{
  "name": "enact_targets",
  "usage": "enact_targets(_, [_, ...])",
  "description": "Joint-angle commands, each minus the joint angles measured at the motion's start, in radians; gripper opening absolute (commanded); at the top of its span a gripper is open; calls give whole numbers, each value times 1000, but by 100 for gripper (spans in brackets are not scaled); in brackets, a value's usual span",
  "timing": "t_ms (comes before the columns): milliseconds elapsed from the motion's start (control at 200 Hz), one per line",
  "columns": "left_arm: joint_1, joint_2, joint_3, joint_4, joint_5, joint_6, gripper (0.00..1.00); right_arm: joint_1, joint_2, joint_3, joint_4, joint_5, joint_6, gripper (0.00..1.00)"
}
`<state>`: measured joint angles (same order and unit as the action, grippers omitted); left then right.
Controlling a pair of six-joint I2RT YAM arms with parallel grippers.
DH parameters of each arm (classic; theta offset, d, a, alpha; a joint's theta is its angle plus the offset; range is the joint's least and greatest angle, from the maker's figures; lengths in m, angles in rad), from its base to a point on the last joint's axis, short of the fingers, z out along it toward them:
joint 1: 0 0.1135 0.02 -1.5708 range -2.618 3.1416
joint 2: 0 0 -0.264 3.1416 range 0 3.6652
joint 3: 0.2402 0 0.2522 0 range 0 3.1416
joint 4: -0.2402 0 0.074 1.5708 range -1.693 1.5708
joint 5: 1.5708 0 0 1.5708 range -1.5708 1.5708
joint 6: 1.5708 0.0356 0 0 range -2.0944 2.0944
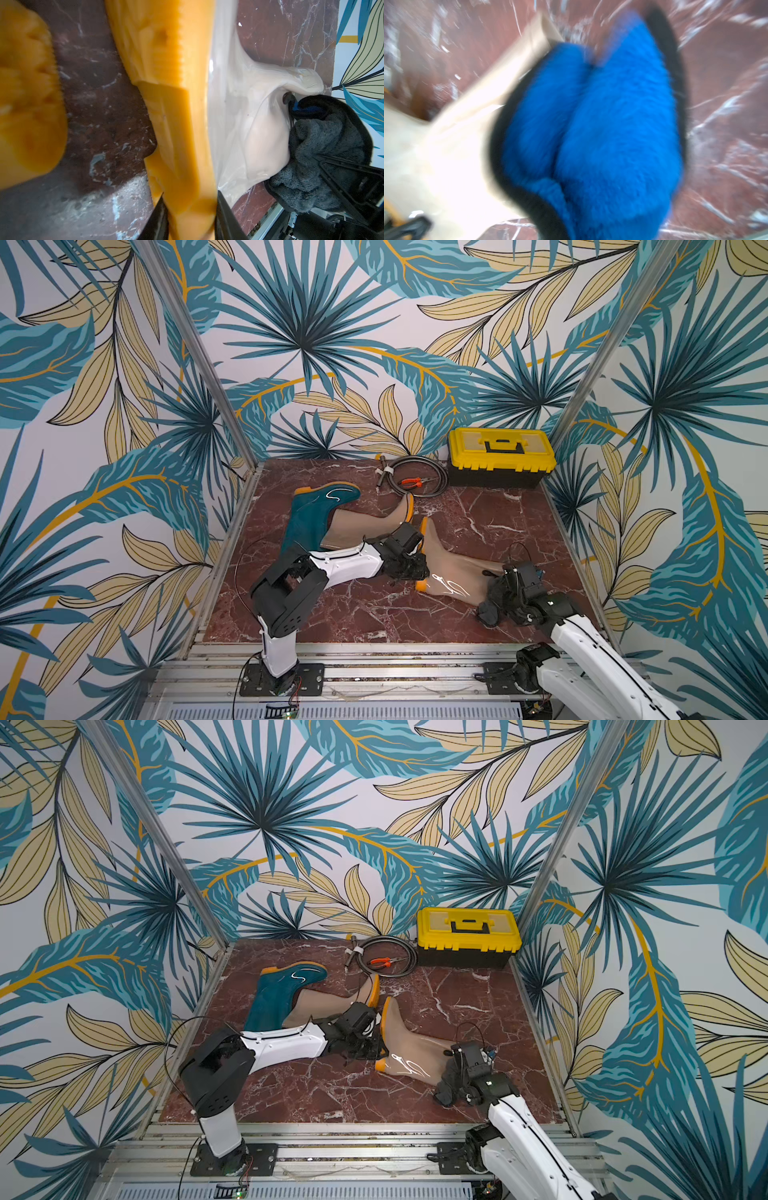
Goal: Wipe the rubber boots with a cloth
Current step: Wipe the dirt off the rubber boot.
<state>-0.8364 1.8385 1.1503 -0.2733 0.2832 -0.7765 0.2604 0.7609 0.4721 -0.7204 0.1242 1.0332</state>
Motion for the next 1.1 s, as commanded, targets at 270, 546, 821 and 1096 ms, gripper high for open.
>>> enact_targets(270, [8,42,24,28,18,7,0,501,417,245,194,-34,-74,0])
enact_targets(546, [13,31,17,26,20,6,0,523,695,275,156,-127,-9,0])
enact_targets(821, [35,6,-5,27,22,16,0,12,25,-111,14,-108,109,0])
enact_targets(1096, [38,1,-4,26,19,18,0,-13,170,50,7,-211,-52,0])
